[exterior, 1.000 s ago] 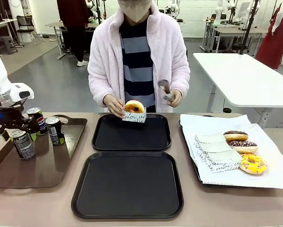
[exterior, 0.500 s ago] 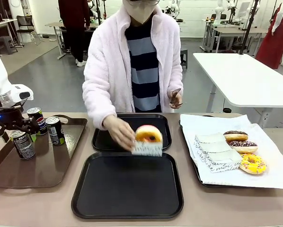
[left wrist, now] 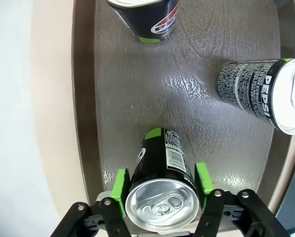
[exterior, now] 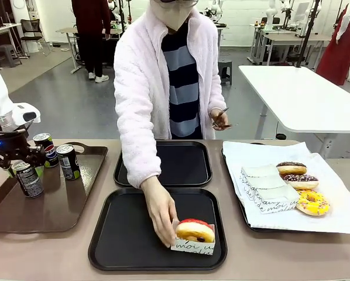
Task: Set up donuts and drinks on trays.
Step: Pick up one Pepsi coke and place it on the Flat Tray.
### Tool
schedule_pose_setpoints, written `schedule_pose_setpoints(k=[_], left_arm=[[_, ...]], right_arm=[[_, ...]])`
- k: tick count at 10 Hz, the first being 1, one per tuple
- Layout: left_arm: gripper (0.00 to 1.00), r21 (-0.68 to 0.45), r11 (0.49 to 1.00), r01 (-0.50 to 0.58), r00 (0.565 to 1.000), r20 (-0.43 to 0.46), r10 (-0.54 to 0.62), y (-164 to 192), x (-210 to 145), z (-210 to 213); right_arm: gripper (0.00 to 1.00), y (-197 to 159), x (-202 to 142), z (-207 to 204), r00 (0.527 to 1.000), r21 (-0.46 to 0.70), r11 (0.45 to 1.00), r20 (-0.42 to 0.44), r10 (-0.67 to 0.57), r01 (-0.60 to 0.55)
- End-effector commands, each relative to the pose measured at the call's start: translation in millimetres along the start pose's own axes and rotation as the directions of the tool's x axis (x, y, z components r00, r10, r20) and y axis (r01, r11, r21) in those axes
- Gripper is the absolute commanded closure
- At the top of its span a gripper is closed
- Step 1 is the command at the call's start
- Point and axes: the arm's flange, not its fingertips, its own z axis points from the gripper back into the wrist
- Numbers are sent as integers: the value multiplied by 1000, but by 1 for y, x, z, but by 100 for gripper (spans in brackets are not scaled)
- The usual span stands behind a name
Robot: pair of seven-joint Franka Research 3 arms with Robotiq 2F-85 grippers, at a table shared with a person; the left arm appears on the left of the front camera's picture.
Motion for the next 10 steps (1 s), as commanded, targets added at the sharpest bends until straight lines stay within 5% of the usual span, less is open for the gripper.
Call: schedule_pose_setpoints(k=[1, 2, 3, 5, 8, 10], left_arm=[[100, -38, 999, 0, 1000, -25, -1, 2, 2, 4], [100, -44, 999, -5, 999, -46, 3, 3, 2, 3], [85, -49, 999, -8, 999, -53, 6, 4, 3, 3], [100, -70, 998, -3, 999, -48, 0, 3, 2, 10], [100, -81, 987, 135, 985, -96, -143, -12, -23, 97], [100, -40, 969, 244, 969, -36, -245, -20, -52, 147]], right_arm=[[0, -2, 0, 0, 1000, 1, 1000, 8, 4, -4], [0, -2, 0, 0, 1000, 1, 1000, 8, 4, -4], [0, -2, 0, 0, 1000, 1, 1000, 8, 4, -4], [0, -2, 0, 0, 1000, 1, 1000, 8, 4, -4], [0, -2, 0, 0, 1000, 1, 1000, 8, 4, -4], [0, -2, 0, 0, 1000, 1, 1000, 8, 4, -4]])
